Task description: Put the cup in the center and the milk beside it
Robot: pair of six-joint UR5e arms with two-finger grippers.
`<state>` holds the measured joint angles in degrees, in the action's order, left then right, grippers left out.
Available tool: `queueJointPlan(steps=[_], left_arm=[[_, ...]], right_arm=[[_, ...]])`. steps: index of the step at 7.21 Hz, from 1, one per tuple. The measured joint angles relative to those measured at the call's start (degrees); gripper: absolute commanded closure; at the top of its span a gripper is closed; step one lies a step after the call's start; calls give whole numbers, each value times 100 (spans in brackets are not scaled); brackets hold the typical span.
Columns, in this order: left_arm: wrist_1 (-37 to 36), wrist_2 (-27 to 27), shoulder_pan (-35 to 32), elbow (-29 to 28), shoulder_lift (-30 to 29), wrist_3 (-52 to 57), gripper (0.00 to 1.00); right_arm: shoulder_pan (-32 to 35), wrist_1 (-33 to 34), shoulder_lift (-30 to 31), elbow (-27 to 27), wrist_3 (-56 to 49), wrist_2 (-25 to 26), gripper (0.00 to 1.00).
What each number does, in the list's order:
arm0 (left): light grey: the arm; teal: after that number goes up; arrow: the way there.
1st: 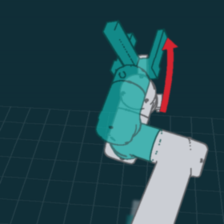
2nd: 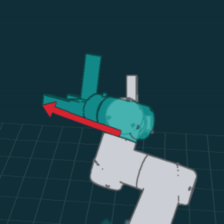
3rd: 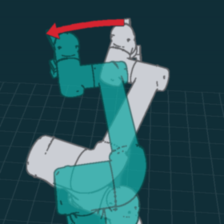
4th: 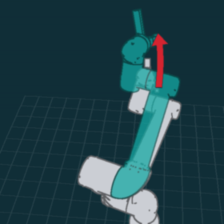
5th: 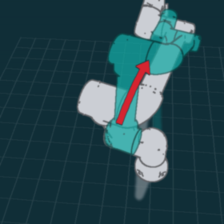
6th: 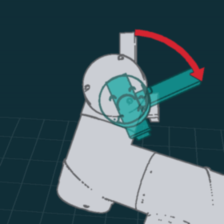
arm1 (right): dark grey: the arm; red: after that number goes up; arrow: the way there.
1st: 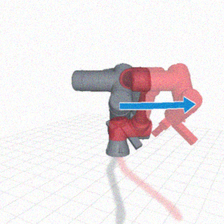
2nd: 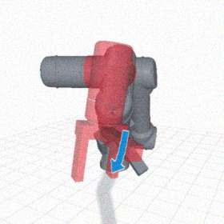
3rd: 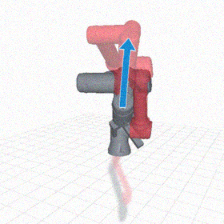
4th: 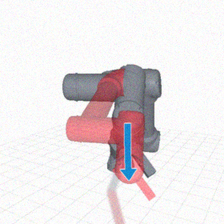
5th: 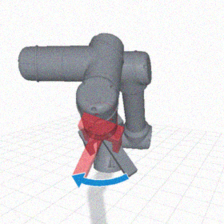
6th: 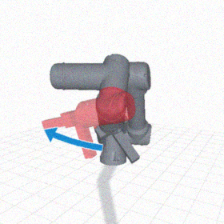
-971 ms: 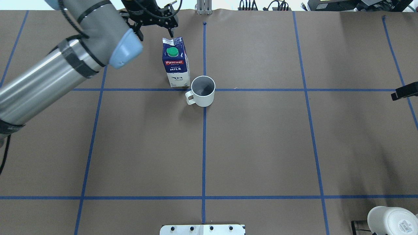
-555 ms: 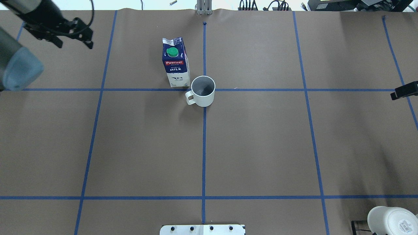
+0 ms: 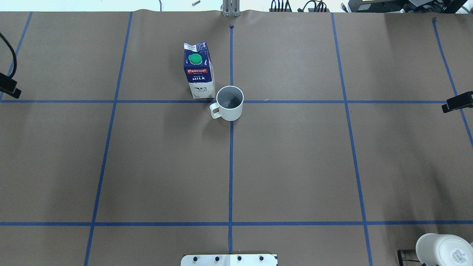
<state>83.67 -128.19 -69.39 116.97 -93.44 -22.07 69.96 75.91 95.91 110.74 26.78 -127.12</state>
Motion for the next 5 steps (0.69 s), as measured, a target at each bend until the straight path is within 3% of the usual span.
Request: queueJointPlan(steps=[2,5], left_arm=[[145,-32,-139,122,534,446,1],[237,-79,-216,129,798,585,1]], right_arm=[[266,153,-21,-58,-14,-174,0],[418,372,-58,-106,-65,-319,0]])
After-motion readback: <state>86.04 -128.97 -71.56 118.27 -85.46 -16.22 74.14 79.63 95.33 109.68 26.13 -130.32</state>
